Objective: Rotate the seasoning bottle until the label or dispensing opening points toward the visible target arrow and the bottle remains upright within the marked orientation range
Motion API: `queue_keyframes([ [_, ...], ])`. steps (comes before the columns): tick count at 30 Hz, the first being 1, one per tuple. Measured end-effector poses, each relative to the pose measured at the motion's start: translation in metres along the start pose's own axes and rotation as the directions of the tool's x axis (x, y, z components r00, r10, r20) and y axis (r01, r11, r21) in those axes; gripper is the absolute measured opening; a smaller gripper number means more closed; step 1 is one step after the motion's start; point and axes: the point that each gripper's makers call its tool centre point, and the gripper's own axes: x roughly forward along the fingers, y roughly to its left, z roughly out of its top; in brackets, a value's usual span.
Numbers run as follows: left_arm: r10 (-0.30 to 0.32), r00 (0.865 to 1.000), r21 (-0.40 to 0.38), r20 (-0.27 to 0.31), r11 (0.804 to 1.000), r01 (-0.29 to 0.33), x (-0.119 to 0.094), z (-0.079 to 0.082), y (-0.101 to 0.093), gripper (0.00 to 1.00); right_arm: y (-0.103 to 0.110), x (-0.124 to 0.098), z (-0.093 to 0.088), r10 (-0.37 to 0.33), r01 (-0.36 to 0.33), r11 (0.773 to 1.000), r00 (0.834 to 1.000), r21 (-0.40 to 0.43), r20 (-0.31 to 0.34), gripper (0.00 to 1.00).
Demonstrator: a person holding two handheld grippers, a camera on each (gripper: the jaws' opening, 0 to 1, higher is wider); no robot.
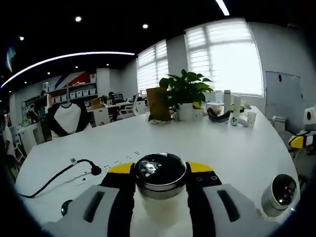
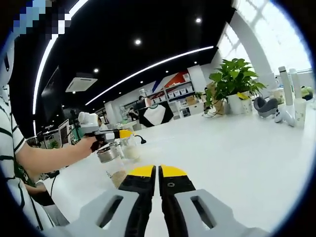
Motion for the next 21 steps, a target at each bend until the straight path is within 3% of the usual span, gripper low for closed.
queue_keyframes([
  [3,-0.004,1.000,0.053,-0.005,0.999,0.004,-0.015,0.003,-0.008,0.41,0.005,0.000,0.003,0.005,-0.005,1.000,1.000,-0.005,0.008,0.00],
  [7,0.002,1.000,-0.063,0.020,0.998,-0.001,-0.047,0.003,-0.010,0.41,0.012,0.001,0.007,0.013,-0.013,1.000,1.000,-0.010,0.024,0.00],
  [10,0.014,0.999,-0.093,0.045,0.996,-0.010,-0.076,0.001,-0.012,0.41,0.017,0.002,0.007,0.019,-0.018,1.000,1.000,-0.015,0.025,0.00],
  [15,0.015,0.999,-0.134,0.038,0.991,-0.009,-0.108,-0.011,-0.013,0.41,0.027,0.004,0.002,0.036,-0.036,0.999,0.999,-0.017,0.014,0.00],
  [21,0.027,0.998,-0.163,0.061,0.986,-0.016,-0.129,-0.013,-0.015,0.41,0.040,0.009,0.003,0.058,-0.058,0.998,0.998,-0.022,0.015,0.00],
])
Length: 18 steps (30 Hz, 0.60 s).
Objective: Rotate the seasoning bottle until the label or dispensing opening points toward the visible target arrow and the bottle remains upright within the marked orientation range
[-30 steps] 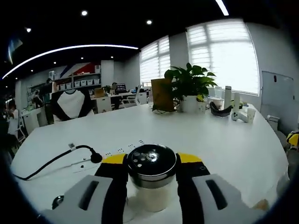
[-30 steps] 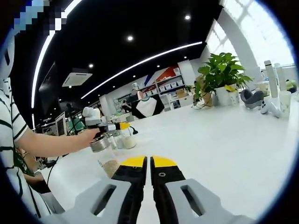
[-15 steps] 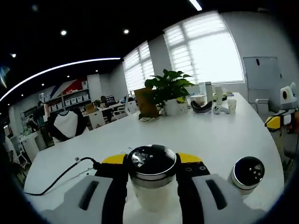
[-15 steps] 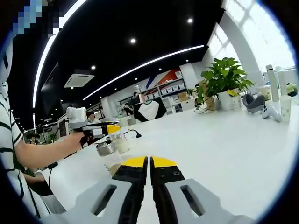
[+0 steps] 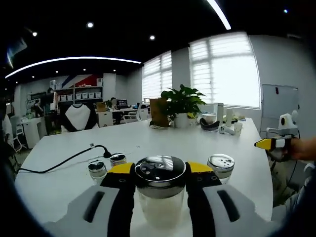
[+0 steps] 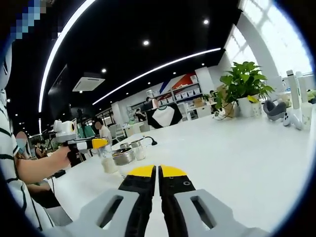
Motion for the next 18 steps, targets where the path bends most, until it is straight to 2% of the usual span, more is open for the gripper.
queue_keyframes([
  [7,-0.033,0.999,-0.006,0.021,0.999,0.033,-0.004,0.001,-0.018,0.41,0.011,0.005,-0.001,0.018,-0.018,1.000,1.000,-0.009,-0.005,0.00],
  [18,-0.067,0.998,-0.019,0.001,0.998,0.067,0.004,-0.021,-0.039,0.41,0.011,0.000,-0.001,0.016,-0.016,1.000,1.000,-0.023,-0.011,0.00],
])
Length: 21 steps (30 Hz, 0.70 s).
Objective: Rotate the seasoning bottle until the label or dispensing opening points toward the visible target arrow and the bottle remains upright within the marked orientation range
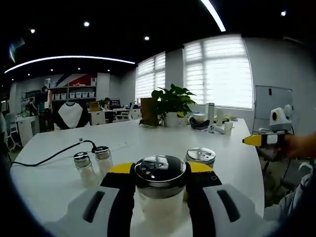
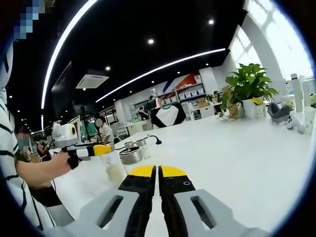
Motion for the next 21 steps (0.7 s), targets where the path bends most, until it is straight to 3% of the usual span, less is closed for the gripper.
queue_keyframes([
  [7,-0.017,0.999,-0.021,-0.041,1.000,0.016,0.006,-0.023,-0.002,0.42,-0.001,0.000,-0.003,-0.003,0.003,1.000,1.000,-0.006,-0.010,0.00],
  [8,0.007,0.999,0.037,0.042,0.999,-0.008,0.009,-0.008,0.004,0.42,-0.001,0.000,-0.003,-0.003,0.003,1.000,1.000,-0.006,-0.010,0.00],
  [9,-0.017,1.000,-0.014,-0.009,1.000,0.017,0.010,-0.015,-0.002,0.42,-0.001,0.000,-0.004,-0.004,0.004,1.000,1.000,-0.005,-0.008,0.00],
  [21,-0.050,0.997,0.019,0.054,0.999,0.049,0.005,-0.014,-0.008,0.42,0.001,0.005,-0.013,0.001,-0.001,1.000,1.000,0.006,-0.022,0.00],
])
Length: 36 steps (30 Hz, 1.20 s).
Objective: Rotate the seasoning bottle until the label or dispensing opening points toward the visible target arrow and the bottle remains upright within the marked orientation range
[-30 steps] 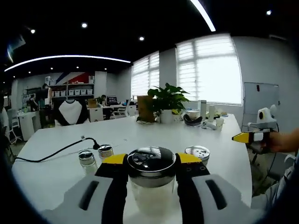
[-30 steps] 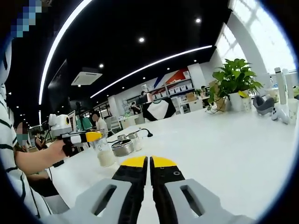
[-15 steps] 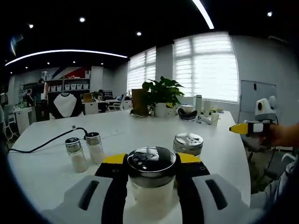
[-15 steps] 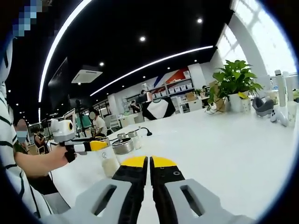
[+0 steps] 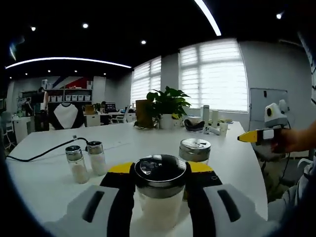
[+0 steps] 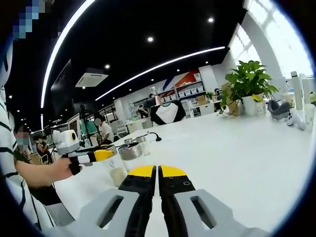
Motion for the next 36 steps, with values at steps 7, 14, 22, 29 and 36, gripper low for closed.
queue_keyframes([
  [7,0.017,1.000,-0.078,-0.024,0.997,-0.019,-0.004,-0.024,0.002,0.51,0.005,0.006,-0.002,0.012,-0.012,1.000,1.000,-0.001,-0.007,0.00],
  [14,0.050,0.998,-0.212,0.039,0.976,-0.040,-0.021,-0.021,0.014,0.64,0.006,0.006,-0.001,0.015,-0.015,1.000,1.000,0.000,-0.014,0.00],
  [22,0.028,0.992,-0.321,0.120,0.947,0.012,-0.046,0.000,0.015,0.59,0.005,0.011,0.010,0.013,-0.013,1.000,1.000,0.008,0.015,0.00],
  [29,-0.038,0.989,-0.258,0.141,0.963,0.074,-0.050,0.027,-0.001,0.54,0.011,0.013,0.015,0.031,-0.032,0.999,0.999,0.005,0.026,0.00],
  [36,-0.108,0.988,-0.115,0.108,0.986,0.121,-0.050,0.040,-0.001,0.28,0.016,0.014,0.014,0.054,-0.053,0.998,0.998,-0.045,0.016,0.03],
])
